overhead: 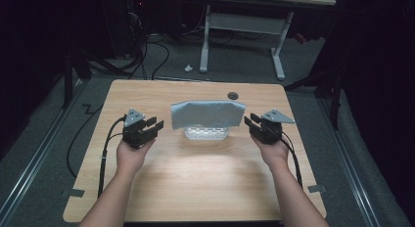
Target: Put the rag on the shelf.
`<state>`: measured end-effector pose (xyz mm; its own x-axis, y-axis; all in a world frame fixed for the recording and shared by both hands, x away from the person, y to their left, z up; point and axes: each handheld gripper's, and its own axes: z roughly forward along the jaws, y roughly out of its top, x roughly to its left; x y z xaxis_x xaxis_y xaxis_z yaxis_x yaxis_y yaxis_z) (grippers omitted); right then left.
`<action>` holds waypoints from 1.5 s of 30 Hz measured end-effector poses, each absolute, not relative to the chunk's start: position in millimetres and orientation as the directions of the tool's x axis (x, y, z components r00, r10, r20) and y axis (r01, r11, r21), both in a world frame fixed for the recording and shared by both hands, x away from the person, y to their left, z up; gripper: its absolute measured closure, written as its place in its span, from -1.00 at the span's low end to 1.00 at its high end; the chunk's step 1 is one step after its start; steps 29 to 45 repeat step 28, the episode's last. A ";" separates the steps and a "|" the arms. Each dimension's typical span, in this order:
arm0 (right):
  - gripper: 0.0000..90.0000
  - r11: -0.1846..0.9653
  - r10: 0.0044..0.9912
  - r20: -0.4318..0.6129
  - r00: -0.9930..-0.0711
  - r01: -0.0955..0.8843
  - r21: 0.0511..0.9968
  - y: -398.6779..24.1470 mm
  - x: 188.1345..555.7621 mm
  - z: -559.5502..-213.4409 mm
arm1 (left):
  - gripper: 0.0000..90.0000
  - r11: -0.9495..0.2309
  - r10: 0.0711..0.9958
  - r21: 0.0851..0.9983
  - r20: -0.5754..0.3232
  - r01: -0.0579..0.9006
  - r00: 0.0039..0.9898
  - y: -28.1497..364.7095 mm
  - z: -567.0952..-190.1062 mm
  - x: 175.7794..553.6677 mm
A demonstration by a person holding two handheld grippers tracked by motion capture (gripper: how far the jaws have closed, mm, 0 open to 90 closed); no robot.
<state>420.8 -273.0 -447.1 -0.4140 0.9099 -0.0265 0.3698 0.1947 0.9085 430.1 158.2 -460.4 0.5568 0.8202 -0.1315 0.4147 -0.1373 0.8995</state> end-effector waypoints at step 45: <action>0.04 0.363 0.868 -0.125 -0.481 0.442 0.820 -258.4 271.3 -516.3 | 0.06 -0.392 0.674 0.799 -0.088 0.456 0.733 117.7 -520.3 273.3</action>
